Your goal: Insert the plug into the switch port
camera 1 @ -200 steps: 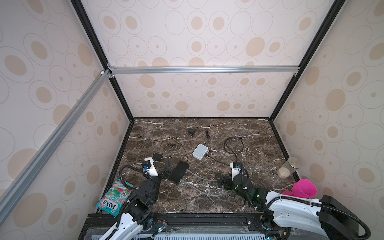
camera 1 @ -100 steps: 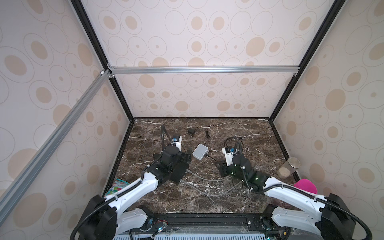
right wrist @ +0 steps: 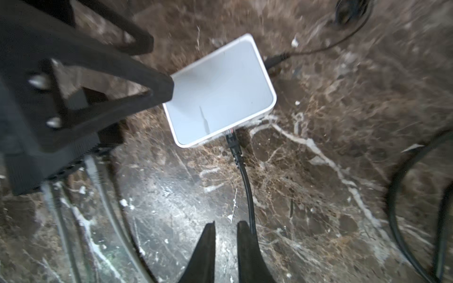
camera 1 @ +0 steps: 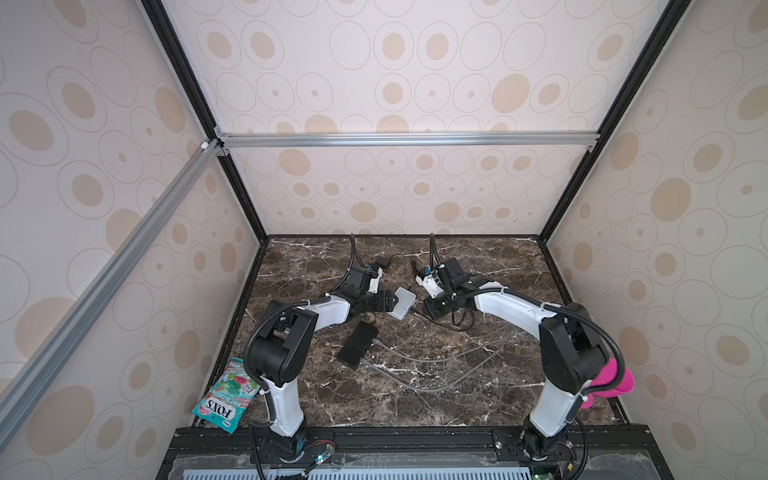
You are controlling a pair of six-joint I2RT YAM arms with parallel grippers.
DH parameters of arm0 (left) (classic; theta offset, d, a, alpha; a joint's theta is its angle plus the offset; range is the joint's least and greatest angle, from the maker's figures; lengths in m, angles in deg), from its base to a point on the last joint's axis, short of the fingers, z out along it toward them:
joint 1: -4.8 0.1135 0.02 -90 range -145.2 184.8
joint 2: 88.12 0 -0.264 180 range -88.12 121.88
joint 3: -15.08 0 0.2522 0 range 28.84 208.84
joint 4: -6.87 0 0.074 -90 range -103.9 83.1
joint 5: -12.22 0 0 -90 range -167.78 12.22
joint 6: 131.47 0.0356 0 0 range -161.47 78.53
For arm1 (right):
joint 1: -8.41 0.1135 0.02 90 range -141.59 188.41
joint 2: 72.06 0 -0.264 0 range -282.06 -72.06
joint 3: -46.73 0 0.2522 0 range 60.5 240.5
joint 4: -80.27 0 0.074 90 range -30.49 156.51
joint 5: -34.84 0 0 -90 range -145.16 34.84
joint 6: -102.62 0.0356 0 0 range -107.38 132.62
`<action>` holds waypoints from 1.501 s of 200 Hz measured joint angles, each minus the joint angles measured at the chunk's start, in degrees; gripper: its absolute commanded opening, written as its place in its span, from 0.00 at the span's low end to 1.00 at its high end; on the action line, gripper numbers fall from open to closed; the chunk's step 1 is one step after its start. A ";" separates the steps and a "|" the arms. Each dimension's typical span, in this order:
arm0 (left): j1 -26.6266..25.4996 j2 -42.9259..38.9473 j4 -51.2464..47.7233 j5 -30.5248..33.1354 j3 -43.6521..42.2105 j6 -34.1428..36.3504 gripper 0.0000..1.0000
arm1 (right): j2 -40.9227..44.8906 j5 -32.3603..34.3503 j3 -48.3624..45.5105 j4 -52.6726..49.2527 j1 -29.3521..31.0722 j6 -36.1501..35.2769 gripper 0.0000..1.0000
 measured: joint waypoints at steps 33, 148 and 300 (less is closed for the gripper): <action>-0.15 4.76 -0.28 -2.47 5.97 0.87 0.67 | -6.34 -0.04 4.74 -3.98 -0.02 -2.21 0.27; 0.28 9.51 -0.61 -5.49 7.80 2.12 0.50 | -11.74 0.28 10.14 -6.69 0.00 -5.77 0.27; 0.46 10.67 0.68 -3.96 8.63 4.46 0.48 | -15.69 -0.63 11.98 -0.92 0.02 -7.80 0.00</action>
